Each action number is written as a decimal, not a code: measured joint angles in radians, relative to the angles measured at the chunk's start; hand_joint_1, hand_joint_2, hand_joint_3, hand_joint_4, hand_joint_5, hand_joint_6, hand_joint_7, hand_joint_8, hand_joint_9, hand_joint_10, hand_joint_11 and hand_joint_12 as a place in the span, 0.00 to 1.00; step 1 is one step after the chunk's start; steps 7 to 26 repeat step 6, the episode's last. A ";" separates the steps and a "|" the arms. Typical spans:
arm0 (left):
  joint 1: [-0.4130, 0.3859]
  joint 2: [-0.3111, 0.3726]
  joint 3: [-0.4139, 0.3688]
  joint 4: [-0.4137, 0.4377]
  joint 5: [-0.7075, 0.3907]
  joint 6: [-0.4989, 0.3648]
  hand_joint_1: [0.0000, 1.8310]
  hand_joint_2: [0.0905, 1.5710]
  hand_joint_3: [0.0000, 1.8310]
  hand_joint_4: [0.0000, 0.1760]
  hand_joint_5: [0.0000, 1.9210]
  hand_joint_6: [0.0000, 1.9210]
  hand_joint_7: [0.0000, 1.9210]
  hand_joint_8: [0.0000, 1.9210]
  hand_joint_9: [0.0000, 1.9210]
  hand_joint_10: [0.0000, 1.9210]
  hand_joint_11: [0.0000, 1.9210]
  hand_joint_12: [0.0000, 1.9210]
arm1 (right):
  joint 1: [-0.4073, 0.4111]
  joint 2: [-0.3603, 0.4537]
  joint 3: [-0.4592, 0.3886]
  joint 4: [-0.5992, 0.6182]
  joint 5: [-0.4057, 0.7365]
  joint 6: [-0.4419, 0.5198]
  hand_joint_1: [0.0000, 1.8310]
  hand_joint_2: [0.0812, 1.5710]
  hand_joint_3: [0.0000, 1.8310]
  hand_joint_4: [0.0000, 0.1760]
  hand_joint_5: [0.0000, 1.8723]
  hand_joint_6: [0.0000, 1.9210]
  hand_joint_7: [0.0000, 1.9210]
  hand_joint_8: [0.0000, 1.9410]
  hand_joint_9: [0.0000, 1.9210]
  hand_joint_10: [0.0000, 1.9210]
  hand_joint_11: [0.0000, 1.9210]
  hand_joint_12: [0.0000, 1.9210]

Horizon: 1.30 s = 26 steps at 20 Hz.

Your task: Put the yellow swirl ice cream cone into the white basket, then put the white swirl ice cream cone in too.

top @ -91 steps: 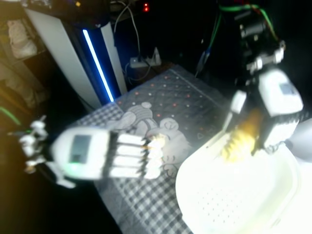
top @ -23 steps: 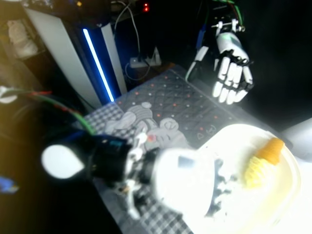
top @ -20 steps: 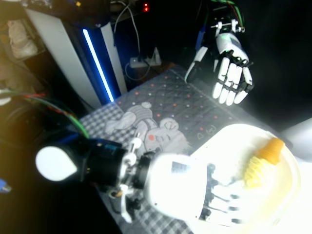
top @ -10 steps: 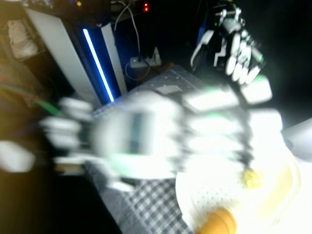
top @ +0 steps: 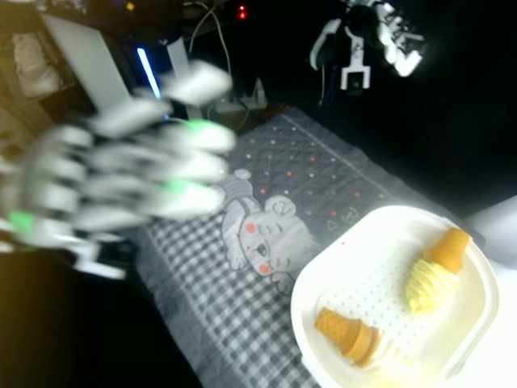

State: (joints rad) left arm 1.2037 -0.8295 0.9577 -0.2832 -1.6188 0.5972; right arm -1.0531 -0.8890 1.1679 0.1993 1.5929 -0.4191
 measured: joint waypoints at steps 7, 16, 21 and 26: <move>0.015 -0.047 0.012 -0.010 0.015 -0.073 0.06 0.81 0.01 0.04 0.00 0.00 0.03 0.00 0.11 0.00 0.00 0.38 | -0.063 -0.025 -0.034 0.033 0.055 0.015 0.30 0.56 0.00 0.57 0.00 0.00 0.05 0.01 0.05 0.01 0.00 0.00; 0.015 -0.047 0.012 -0.010 0.015 -0.073 0.06 0.81 0.01 0.04 0.00 0.00 0.03 0.00 0.11 0.00 0.00 0.38 | -0.063 -0.025 -0.034 0.033 0.055 0.015 0.30 0.56 0.00 0.57 0.00 0.00 0.05 0.01 0.05 0.01 0.00 0.00; 0.015 -0.047 0.012 -0.010 0.015 -0.073 0.06 0.81 0.01 0.04 0.00 0.00 0.03 0.00 0.11 0.00 0.00 0.38 | -0.063 -0.025 -0.034 0.033 0.055 0.015 0.30 0.56 0.00 0.57 0.00 0.00 0.05 0.01 0.05 0.01 0.00 0.00; 0.015 -0.047 0.012 -0.010 0.015 -0.073 0.06 0.81 0.01 0.04 0.00 0.00 0.03 0.00 0.11 0.00 0.00 0.38 | -0.063 -0.025 -0.034 0.033 0.055 0.015 0.30 0.56 0.00 0.57 0.00 0.00 0.05 0.01 0.05 0.01 0.00 0.00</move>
